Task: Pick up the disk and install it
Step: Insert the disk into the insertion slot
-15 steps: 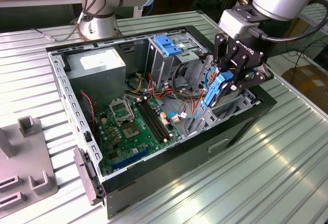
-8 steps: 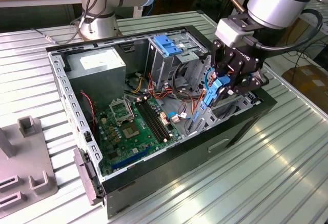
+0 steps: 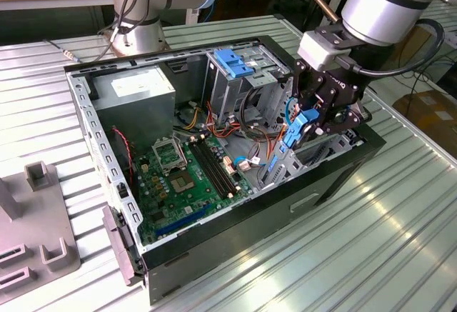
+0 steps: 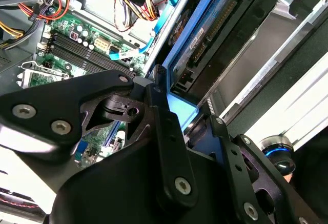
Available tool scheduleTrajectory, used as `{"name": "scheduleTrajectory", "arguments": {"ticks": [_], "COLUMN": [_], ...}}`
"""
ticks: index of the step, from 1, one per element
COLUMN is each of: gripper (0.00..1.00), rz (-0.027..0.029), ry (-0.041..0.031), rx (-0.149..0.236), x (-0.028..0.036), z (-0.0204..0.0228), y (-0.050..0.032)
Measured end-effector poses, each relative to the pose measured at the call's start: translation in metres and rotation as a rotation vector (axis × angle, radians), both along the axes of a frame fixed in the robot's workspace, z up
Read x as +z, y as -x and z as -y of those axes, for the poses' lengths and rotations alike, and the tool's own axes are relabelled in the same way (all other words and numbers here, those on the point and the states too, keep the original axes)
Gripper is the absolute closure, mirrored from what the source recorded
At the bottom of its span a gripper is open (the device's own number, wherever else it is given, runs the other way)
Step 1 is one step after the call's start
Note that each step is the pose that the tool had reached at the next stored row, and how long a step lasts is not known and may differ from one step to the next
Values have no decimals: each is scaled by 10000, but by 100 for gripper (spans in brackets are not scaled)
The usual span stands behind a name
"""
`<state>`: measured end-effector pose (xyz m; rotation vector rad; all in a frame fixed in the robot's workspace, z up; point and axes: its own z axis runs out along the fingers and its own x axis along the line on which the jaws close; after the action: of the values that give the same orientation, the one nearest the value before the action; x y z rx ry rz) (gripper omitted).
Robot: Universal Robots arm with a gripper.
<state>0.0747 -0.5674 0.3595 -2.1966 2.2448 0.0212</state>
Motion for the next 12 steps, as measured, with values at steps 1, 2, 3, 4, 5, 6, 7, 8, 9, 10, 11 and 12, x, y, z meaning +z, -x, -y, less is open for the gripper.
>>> {"name": "scheduleTrajectory", "arguments": {"ticks": [1, 2, 3, 4, 5, 6, 7, 8, 9, 10, 11, 12], "gripper": [63, 63, 63, 63, 63, 63, 63, 63, 63, 63, 63, 63], "rz": [0, 0, 0, 0, 0, 0, 0, 0, 0, 0, 0, 0], "ry": [0, 0, 0, 1, 0, 0, 0, 0, 0, 0, 0, 1], "rx": [0, 0, 0, 0, 0, 0, 0, 0, 0, 0, 0, 0], "x": [0, 0, 0, 0, 0, 0, -1, -1, -1, -1, -1, -1], "z": [0, 0, 0, 0, 0, 0, 0, 0, 0, 0, 0, 0], "y": [0, 0, 0, 0, 0, 0, 0, 0, 0, 0, 0, 0]}}
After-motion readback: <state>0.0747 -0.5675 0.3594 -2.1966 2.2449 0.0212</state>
